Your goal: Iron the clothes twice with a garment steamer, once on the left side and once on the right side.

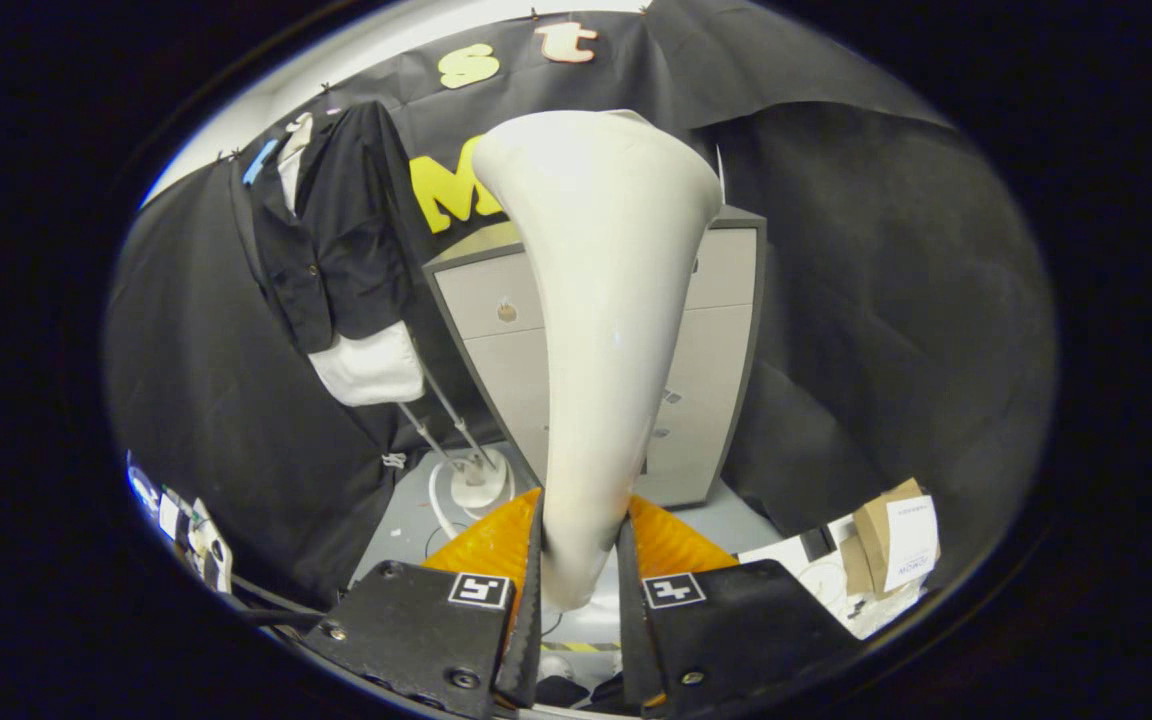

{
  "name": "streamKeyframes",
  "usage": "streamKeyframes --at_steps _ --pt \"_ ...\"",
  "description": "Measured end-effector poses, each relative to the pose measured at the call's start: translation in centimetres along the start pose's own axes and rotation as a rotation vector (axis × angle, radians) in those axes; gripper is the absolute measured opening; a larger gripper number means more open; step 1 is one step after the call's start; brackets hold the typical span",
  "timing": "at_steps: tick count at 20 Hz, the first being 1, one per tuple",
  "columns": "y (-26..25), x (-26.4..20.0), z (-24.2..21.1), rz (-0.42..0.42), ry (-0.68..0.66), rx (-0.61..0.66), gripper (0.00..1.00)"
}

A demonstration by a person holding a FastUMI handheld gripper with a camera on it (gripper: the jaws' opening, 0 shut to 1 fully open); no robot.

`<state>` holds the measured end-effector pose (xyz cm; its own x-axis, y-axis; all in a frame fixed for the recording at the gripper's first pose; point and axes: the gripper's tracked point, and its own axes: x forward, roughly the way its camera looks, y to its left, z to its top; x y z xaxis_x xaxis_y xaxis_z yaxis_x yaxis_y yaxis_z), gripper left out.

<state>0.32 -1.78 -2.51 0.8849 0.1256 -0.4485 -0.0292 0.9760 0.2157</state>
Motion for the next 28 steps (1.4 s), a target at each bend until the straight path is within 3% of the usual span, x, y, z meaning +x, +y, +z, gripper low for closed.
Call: streamKeyframes --at_steps 28 --pt "2.9 -3.3 -1.4 -0.093 -0.011 0.006 0.35"
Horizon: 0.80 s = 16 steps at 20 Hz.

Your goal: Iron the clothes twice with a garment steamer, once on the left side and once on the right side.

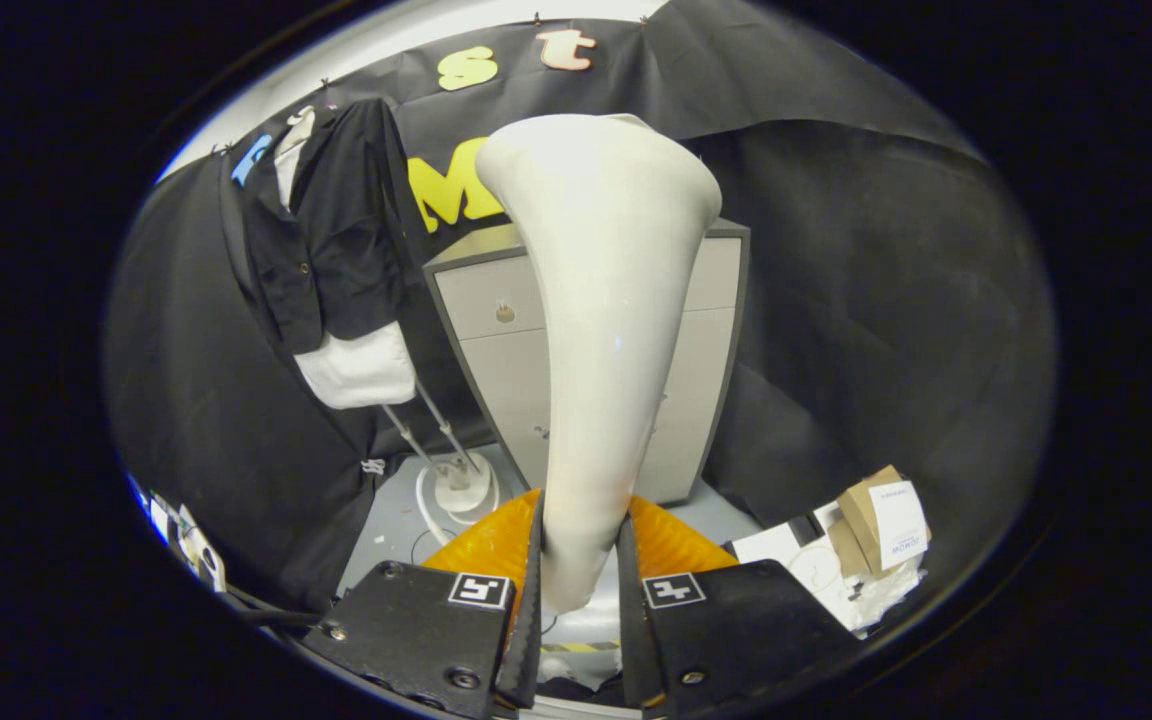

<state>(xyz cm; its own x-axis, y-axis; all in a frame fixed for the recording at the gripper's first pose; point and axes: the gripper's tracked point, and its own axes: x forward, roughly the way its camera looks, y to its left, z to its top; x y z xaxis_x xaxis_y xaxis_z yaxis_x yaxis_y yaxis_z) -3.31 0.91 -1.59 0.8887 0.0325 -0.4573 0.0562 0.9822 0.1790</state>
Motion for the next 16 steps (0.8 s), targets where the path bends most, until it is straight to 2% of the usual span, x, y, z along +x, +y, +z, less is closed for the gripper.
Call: streamKeyframes --at_steps 16 --pt "2.2 -1.7 -1.1 -0.028 0.011 0.003 0.35"
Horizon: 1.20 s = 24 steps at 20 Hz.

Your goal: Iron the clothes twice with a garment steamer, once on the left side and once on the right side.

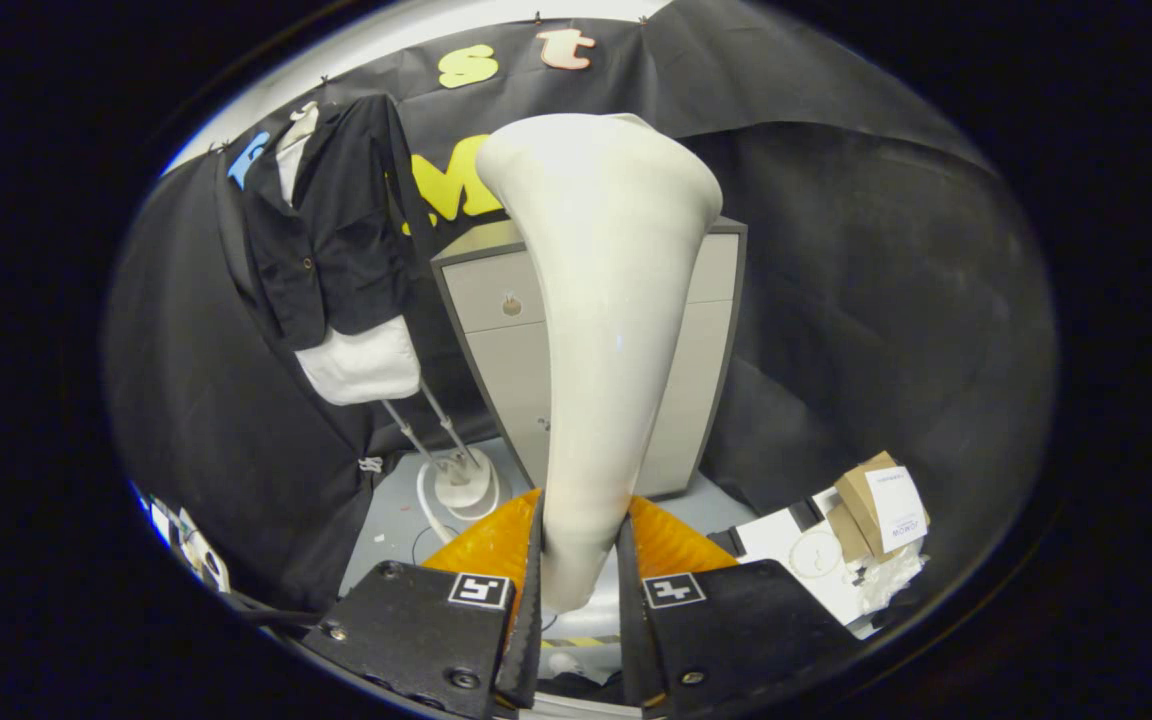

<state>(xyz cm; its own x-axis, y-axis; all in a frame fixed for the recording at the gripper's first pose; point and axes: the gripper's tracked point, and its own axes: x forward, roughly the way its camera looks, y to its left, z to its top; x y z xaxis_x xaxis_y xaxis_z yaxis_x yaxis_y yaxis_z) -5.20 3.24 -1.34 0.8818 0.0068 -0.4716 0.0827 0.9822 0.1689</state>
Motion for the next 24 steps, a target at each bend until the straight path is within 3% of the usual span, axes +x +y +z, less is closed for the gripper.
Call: streamKeyframes --at_steps 24 --pt "4.3 0.7 -0.1 0.019 0.025 -0.076 0.35"
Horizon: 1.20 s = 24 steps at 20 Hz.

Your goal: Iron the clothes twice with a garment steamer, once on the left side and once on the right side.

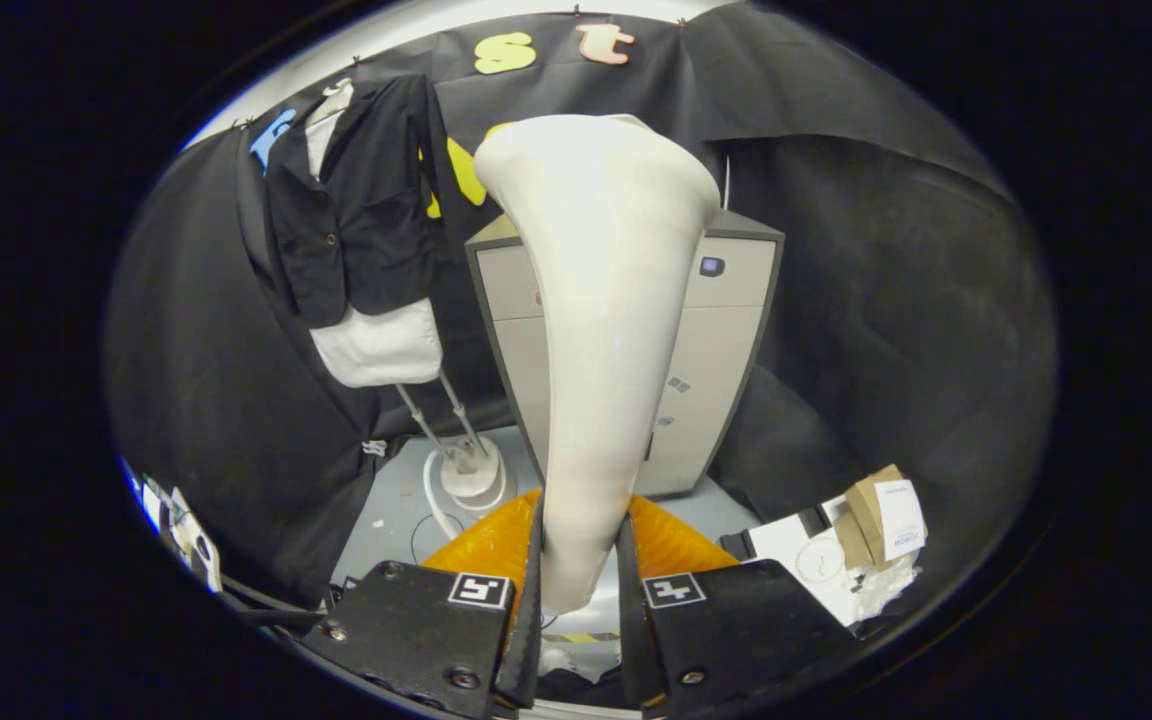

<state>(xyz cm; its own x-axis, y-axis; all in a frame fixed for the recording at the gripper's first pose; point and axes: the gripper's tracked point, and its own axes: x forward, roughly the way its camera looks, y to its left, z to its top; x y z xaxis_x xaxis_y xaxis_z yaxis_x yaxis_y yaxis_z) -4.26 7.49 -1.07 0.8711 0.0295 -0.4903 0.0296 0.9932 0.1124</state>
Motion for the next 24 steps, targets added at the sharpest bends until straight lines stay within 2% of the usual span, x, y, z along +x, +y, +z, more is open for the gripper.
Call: streamKeyframes --at_steps 9,24 --pt "2.1 -0.2 0.6 0.034 -0.007 -0.047 0.35" --pt "2.3 -0.2 0.4 0.044 -0.007 -0.058 0.35"
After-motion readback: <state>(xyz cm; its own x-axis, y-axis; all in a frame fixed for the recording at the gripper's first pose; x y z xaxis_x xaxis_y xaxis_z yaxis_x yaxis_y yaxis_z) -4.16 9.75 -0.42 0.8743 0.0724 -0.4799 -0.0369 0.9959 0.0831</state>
